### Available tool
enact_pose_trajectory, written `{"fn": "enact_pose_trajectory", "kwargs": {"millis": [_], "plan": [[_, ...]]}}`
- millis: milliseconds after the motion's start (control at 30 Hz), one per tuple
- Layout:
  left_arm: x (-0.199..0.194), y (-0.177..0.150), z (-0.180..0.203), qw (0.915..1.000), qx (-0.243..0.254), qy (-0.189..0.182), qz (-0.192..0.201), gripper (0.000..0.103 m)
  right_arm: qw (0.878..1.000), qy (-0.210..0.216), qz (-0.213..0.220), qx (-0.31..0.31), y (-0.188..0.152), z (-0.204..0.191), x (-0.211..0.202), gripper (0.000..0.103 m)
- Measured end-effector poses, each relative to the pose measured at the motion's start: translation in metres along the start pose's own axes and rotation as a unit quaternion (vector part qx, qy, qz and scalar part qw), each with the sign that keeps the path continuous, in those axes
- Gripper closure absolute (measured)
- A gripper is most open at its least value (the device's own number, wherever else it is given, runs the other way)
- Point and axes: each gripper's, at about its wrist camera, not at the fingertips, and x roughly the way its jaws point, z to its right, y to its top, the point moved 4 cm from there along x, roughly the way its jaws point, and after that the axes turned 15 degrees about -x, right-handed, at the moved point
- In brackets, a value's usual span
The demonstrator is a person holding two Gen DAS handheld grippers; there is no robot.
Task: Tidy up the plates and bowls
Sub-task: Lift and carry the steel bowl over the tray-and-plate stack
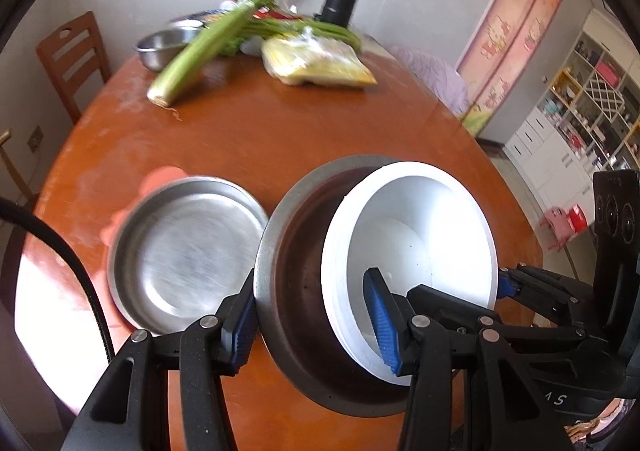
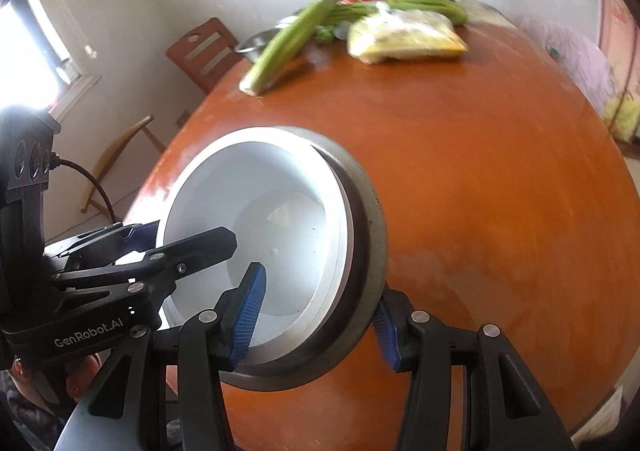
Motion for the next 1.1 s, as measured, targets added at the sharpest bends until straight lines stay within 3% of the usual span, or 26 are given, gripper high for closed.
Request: {"fn": "enact_pose_trajectory", "kwargs": {"millis": [233, 767, 1100], "plan": [[-0.022, 0.025, -0.031, 0.9990, -0.029, 0.017, 0.031, 0.053, 0.999, 0.019, 0.008, -0.039, 0.038, -0.032, 0.010, 0.050], [-0.040, 0.057, -0.077, 0.9948, -0.071, 0.038, 0.063, 0.053, 0.993, 0.041, -0.001, -0.109, 0.085, -0.073, 0.033, 0.050], [-0.027, 0.066, -0.099, 0.9923, -0.096, 0.053, 0.057, 0.053, 0.990, 0.055, -0.011, -0.130, 0.098, -0.083, 0.054, 0.050]]}}
